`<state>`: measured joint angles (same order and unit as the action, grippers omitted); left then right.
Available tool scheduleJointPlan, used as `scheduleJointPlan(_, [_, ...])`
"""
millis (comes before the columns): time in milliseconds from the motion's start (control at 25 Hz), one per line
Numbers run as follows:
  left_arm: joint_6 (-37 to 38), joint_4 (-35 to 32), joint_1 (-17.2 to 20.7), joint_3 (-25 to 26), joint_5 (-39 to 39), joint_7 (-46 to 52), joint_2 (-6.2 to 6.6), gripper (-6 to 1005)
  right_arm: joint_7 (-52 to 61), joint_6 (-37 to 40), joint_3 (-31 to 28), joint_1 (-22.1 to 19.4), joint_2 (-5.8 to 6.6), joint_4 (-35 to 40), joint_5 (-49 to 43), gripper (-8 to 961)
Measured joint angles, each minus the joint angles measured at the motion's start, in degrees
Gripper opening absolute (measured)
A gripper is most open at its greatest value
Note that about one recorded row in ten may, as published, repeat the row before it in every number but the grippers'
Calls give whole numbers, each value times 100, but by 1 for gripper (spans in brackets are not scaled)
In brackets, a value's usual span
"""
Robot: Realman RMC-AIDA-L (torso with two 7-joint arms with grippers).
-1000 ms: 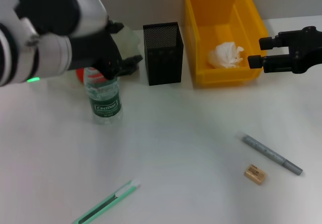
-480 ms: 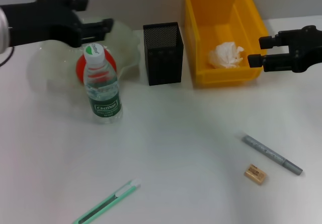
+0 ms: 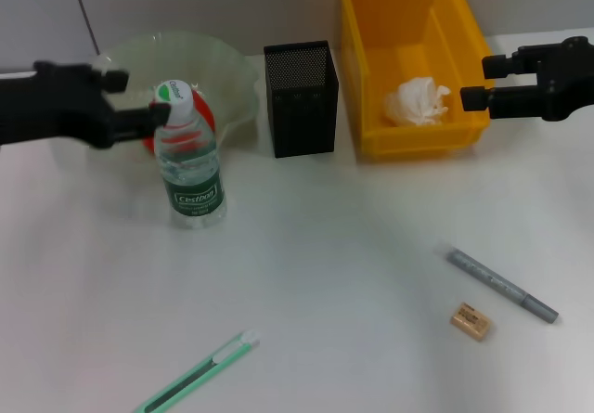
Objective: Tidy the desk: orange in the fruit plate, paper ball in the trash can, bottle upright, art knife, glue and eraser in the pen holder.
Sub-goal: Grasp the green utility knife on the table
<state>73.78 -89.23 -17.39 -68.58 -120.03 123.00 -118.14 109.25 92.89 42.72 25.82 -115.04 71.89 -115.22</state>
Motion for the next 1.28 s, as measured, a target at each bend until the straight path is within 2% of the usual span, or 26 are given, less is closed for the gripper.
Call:
scheduleJointPlan(40, [0,0,0,0,0,0,0,669,0,0,0,0,0,0,0,651])
scheduleJointPlan(120, [508,-178,47,444,6,-10,2,668,15,0,-11,7,6,0,-3,651])
scheduleJointPlan(160, [508,-178,47,444,6,-10,2,667,15,0,-11,7,6,0,-3,651])
scheduleJointPlan(200, [699,-248,77,685,45,-22,-1,667,16,0,-11,16,7,-3,-3,651])
scheduleJointPlan(480, [868,-199,196,886,260,-313,-10,667,18,-11,-45,69,8,-11,17,651])
scheduleJointPlan(680, [1091,91,198,880,694,-699,-15,667,15,-85,-344,236,-157,-34,54,651])
scheduleJointPlan(760, [1308,199,183,916,863,-815,-6,667,-31,-108,-412,258,-176,-107,56,651])
scheduleJointPlan(840, [1472,241,182,948,923,-909,-5,667,-108,-129,-460,274,-144,-296,100,650])
scheduleJointPlan(920, [1556,261,187,959,919,-957,-8,667,-153,-129,-491,288,-47,-554,193,650])
scheduleJointPlan(1280, [1671,466,43,730,452,-873,-19,666,-132,-91,-648,310,37,-612,216,650])
